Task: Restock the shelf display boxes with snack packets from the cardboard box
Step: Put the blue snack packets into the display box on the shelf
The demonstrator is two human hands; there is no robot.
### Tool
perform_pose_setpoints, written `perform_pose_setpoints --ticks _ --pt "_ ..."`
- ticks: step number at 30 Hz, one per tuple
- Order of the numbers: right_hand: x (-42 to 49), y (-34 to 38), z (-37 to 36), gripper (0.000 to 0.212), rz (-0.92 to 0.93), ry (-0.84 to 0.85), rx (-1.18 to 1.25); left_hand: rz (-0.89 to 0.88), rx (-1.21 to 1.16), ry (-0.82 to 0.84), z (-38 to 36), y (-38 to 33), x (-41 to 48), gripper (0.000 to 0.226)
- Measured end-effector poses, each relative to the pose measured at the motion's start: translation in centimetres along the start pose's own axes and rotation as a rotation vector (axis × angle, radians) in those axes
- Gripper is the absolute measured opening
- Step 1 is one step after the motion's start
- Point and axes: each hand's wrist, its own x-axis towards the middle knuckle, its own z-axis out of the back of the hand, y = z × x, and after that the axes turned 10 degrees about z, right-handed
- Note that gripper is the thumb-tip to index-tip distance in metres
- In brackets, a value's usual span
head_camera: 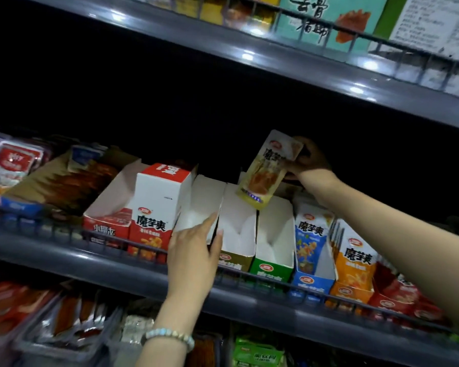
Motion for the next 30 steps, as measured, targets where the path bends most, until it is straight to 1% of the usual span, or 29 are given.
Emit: perform_pose_setpoints --ticks 3,5,9,17,19,21,24,30 --pt "1.8 -1.9 -2.2 0.056 0.031 -0.001 -0.133 -0.012 0.061 -0.006 -0.3 0.3 0.2 0.044" --pt "2.2 -3.3 -3.7 0.057 0.057 0.034 -0.198 0.001 0.083 0.009 -0.4 0.3 0.3 0.043" --pt "2.2 -5.6 -5.0 0.058 -0.012 0.181 -0.203 0.036 0.117 0.034 -0.4 0.2 0.5 0.043" --pt "1.9 -7.5 -5.0 0.055 0.002 0.365 -0.290 0.090 0.143 0.068 -0.1 -0.3 0.4 0.043" --pt "1.9 -8.2 -5.2 0.051 0.031 0.356 -0.382 0.089 0.150 0.063 0.0 -0.5 0.3 0.043" --pt "1.9 -8.6 -5.4 0.039 0.052 0.333 -0.466 0.083 0.155 0.059 -0.1 -0.4 0.3 0.043" --pt "1.9 -8.8 -5.6 0.030 0.032 0.305 -0.465 0.076 0.163 0.055 -0.2 -0.2 0.5 0.043" --pt "1.6 -9.0 -5.7 0.040 0.027 0.260 -0.434 0.042 0.171 0.047 -0.4 0.2 0.6 0.043"
